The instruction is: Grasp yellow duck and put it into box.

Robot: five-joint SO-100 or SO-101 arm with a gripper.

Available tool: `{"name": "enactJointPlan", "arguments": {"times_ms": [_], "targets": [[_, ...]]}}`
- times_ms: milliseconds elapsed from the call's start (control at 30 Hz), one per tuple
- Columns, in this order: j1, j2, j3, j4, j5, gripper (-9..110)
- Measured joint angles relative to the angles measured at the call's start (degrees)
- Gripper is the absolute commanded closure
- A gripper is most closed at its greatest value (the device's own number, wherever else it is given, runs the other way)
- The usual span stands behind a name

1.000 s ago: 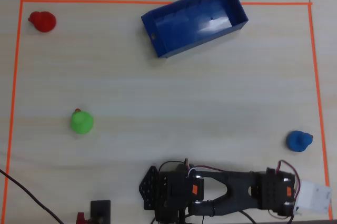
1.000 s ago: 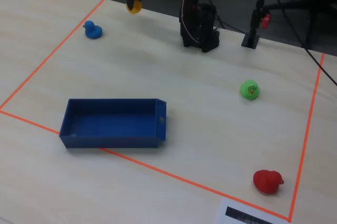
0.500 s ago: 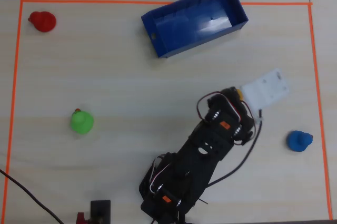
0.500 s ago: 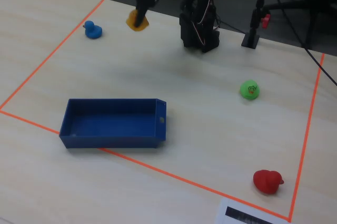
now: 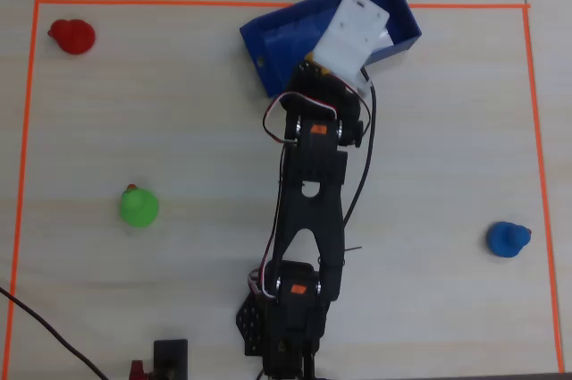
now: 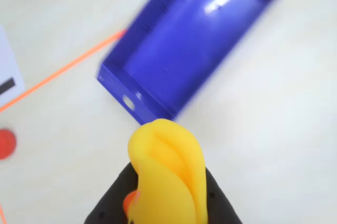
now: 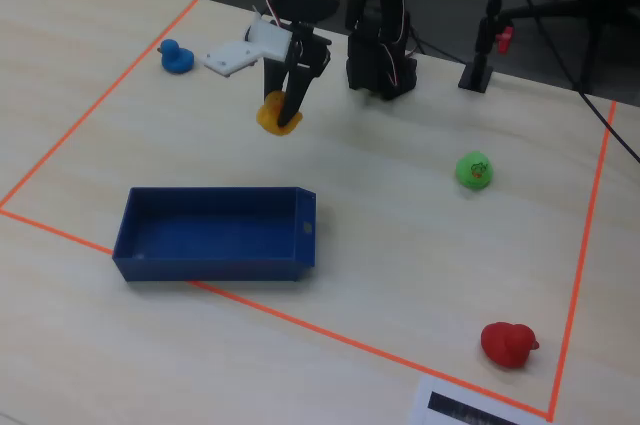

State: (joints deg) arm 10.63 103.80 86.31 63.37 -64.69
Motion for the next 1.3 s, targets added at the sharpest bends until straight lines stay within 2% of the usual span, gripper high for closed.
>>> {"name": "enactJointPlan", "arguments": {"times_ms": [300,533,967,1300], "targets": [[0.26,-22.76,-14.68,-11.16,-0.26,101],[2.99,-35.60,-17.84,-22.15,-6.68,101],[7.82,-40.78,-17.93,-27.60,-11.87,83],[8.00,-40.78,-18.72,-25.49,-11.87,81]]}}
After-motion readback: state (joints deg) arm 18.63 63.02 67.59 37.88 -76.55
